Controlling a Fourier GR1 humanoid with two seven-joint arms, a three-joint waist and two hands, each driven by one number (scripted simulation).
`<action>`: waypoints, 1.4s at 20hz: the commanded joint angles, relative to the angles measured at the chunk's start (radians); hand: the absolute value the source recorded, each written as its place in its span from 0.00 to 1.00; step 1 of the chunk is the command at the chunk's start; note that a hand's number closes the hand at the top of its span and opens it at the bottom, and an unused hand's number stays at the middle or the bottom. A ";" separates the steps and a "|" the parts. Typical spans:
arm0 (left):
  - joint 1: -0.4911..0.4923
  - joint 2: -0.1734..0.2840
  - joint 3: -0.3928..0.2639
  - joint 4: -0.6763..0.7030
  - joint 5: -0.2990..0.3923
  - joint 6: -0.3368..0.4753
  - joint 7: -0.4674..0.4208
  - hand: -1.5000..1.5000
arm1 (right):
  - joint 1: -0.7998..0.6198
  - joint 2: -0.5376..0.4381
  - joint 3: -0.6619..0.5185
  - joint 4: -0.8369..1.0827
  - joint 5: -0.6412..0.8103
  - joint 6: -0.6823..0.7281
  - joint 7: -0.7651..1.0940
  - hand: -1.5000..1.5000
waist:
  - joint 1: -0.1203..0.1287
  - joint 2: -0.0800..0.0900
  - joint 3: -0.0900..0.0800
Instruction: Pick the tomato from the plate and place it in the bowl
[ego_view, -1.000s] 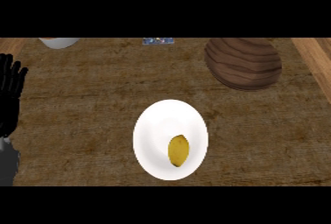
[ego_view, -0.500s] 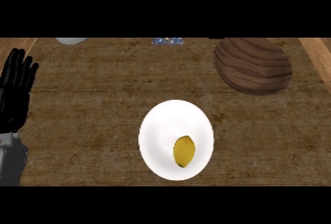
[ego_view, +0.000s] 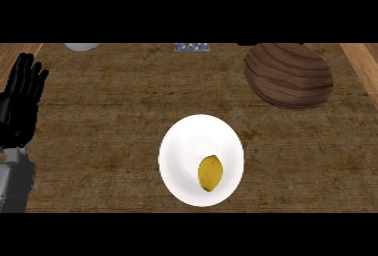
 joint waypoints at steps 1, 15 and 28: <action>0.017 -0.013 -0.013 -0.027 -0.017 0.016 0.011 0.50 | -0.085 0.079 0.029 -0.086 -0.036 0.099 0.112 1.00 | 0.001 -0.004 -0.001; 0.015 -0.013 0.003 -0.017 -0.003 -0.008 0.002 0.50 | -0.231 0.382 0.205 -0.268 -0.016 0.137 0.475 1.00 | 0.001 0.000 0.000; -0.028 -0.031 -0.019 -0.013 -0.027 0.007 0.011 0.50 | -0.257 0.582 0.310 -0.077 0.119 -0.182 0.562 1.00 | 0.020 0.011 0.002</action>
